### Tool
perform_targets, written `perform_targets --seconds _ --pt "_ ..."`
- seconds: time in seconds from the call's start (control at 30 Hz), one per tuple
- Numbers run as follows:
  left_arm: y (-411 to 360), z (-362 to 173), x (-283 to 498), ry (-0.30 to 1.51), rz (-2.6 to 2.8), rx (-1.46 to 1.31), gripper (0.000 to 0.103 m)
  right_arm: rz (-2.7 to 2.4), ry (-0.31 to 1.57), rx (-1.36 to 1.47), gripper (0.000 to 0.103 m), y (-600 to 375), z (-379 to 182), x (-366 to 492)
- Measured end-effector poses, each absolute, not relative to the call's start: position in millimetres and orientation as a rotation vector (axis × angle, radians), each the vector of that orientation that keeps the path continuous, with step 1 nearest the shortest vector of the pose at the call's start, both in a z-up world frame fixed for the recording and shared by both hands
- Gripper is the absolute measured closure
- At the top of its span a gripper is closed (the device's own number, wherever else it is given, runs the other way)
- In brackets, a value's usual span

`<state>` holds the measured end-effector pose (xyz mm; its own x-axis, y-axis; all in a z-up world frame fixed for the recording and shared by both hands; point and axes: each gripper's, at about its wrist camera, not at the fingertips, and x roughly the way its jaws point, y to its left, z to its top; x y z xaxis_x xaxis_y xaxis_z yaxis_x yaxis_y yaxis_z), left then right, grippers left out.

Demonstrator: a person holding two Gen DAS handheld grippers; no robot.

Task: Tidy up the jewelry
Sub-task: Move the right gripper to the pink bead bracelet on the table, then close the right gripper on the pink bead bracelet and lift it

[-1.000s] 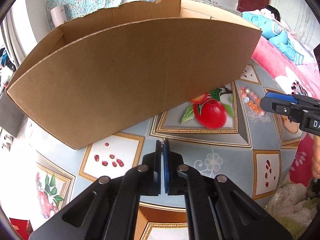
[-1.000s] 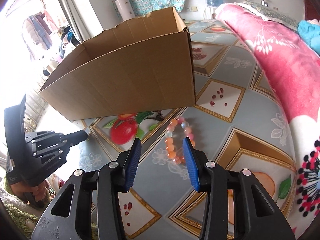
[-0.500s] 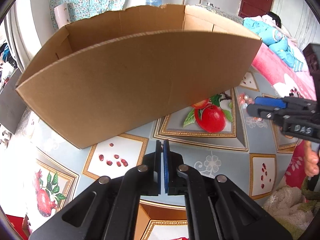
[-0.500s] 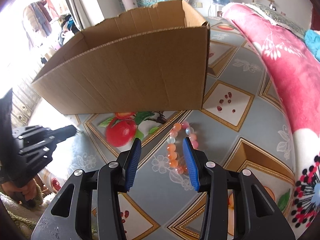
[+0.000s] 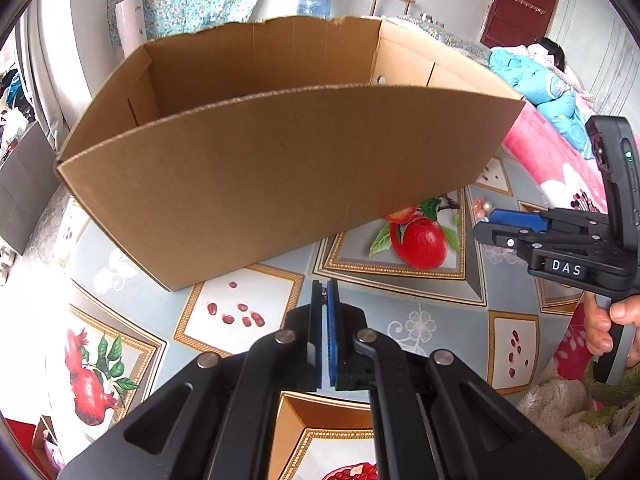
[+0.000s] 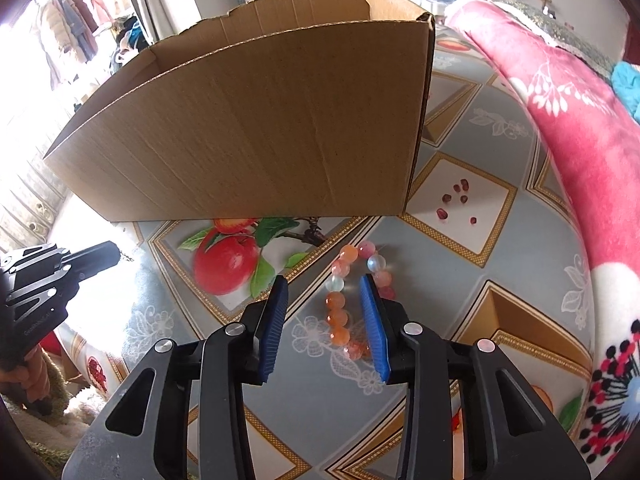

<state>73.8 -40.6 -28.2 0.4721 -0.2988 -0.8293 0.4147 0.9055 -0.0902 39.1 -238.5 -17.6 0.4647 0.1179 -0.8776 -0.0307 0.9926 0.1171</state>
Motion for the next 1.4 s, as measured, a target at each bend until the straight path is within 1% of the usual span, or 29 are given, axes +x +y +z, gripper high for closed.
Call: perform_targets --seconds 0.13,0.27,0.6,0.87,1.1,1.4 --pt "-47.0 -32.0 77.2 1.016 -0.433 0.155 0.101 0.08 1.088 0.07 0.069 -235.5 -18.6 44.2" --pt "-52.6 -36.2 81.0 1.05 -0.427 0.177 0.101 0.082 1.087 0.057 0.074 -230.9 -17.8 48.6" --pt "-61.9 -37.0 84.0 1.054 -0.421 0.216 0.101 0.071 1.108 -0.014 0.086 -212.5 -19.6 50.7" --pt "-60.4 -36.5 83.3 1.053 -0.422 0.208 0.101 0.055 1.113 -0.038 0.088 -210.6 -21.7 53.4" --pt "-55.0 -35.4 81.7 1.053 -0.417 0.204 0.101 0.048 1.111 -0.05 0.095 -210.4 -23.9 57.2" --pt "-41.3 -29.6 76.9 1.015 -0.442 0.161 0.101 0.056 1.104 -0.002 0.096 -225.8 -19.5 55.5"
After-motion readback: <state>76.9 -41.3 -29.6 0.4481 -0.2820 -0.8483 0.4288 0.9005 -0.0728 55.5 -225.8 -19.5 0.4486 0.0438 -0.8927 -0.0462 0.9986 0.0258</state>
